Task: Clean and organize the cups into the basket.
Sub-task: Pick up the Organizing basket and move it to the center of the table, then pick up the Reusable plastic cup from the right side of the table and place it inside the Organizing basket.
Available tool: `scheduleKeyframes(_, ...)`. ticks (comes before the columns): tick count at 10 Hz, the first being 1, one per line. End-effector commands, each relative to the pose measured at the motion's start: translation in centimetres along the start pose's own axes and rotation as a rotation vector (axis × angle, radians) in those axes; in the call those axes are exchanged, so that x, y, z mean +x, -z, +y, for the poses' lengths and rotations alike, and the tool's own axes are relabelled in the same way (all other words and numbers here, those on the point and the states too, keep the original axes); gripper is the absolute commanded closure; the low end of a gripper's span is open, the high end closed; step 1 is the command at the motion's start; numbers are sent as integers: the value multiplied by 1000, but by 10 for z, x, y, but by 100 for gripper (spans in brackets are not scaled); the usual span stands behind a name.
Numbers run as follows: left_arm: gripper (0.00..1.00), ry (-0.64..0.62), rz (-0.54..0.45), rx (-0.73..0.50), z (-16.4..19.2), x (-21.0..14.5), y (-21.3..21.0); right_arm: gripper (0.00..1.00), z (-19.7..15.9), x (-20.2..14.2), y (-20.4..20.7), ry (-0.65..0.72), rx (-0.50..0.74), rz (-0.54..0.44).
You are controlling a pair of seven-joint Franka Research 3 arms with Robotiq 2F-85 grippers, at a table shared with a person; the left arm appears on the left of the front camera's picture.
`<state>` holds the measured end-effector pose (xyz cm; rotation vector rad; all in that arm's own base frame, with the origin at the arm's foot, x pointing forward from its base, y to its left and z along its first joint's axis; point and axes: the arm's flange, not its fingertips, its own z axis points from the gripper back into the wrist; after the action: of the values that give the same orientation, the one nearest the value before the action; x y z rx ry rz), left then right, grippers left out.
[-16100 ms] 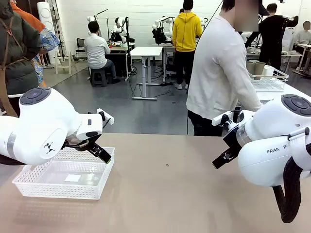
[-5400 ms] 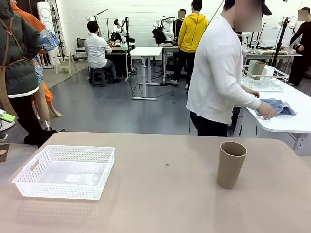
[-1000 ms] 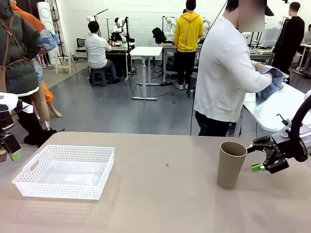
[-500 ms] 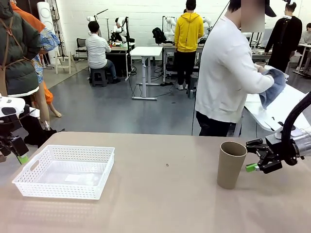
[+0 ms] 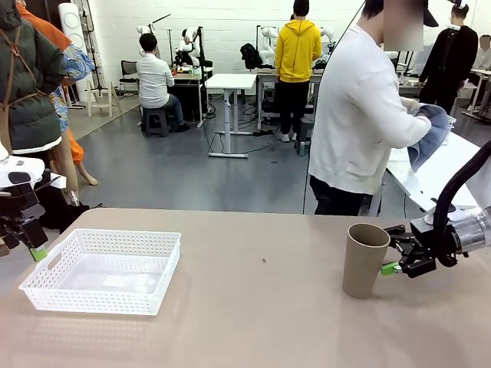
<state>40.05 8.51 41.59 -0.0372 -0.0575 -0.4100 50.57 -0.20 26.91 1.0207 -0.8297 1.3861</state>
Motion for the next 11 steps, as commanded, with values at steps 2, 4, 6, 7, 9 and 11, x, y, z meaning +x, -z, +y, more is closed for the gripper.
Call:
scheduleKeyframes(2, 0, 13, 36, -27, 0, 8, 2, 0, -10, 0, 15, -40, 16, -4)
scheduleKeyframes(4, 0, 8, 70, -33, 0, 13, 9, 0, -14, 2, 28, -44, 35, 16)
scheduleKeyframes(6, 0, 13, 117, -40, -2, 17, 18, 0, -17, 3, 38, -51, 54, 30)
scheduleKeyframes(7, 0, 15, 128, -38, -2, 17, 21, 0, -18, 3, 38, -48, 54, 32)
scheduleKeyframes(9, 0, 29, 141, -35, -5, 17, 24, 0, -18, 2, 40, -52, 44, 26)
scheduleKeyframes(11, 0, 40, 163, -30, -9, 19, 29, 0, -18, -1, 45, -37, 54, 38)
